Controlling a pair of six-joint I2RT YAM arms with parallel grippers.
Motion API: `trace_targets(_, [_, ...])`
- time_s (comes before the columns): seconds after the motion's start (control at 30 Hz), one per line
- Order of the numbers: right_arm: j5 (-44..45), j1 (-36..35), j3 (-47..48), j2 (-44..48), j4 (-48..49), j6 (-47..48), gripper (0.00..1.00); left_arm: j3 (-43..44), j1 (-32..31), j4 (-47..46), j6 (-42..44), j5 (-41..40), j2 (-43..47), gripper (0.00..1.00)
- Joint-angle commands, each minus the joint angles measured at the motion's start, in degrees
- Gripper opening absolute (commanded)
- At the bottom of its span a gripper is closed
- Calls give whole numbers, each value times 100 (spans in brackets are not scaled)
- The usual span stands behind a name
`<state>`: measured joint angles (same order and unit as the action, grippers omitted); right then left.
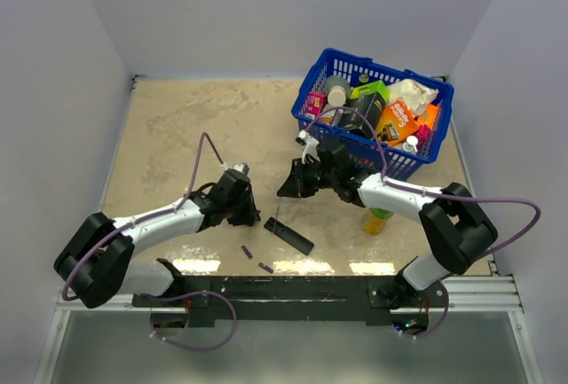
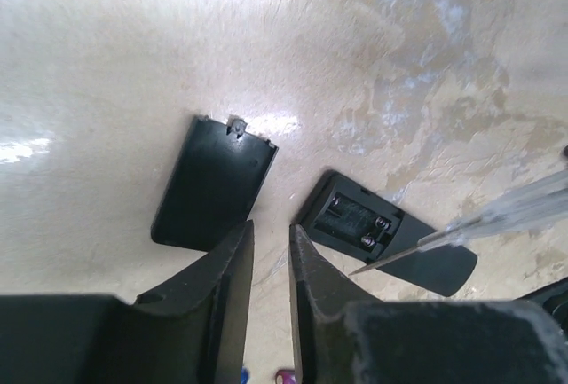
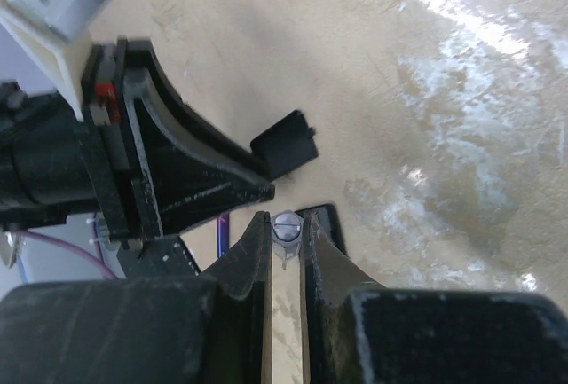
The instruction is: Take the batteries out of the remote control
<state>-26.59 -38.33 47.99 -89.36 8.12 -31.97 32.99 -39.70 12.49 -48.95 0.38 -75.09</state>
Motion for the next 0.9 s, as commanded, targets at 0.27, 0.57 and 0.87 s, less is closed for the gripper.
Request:
trace_targets(0.27, [382,-1658,-96,516,566,-230,0,1122,1719,1966,869,-706,820,46])
trace_targets(0.57, [637,-2249,-562,262,1174,-574,0,911,2713,2757,457,-1251,1145,65])
trace_targets(0.87, [1498,-2285,-510,446,402,6,0,586,2801,3048,-861,-1216,1664,65])
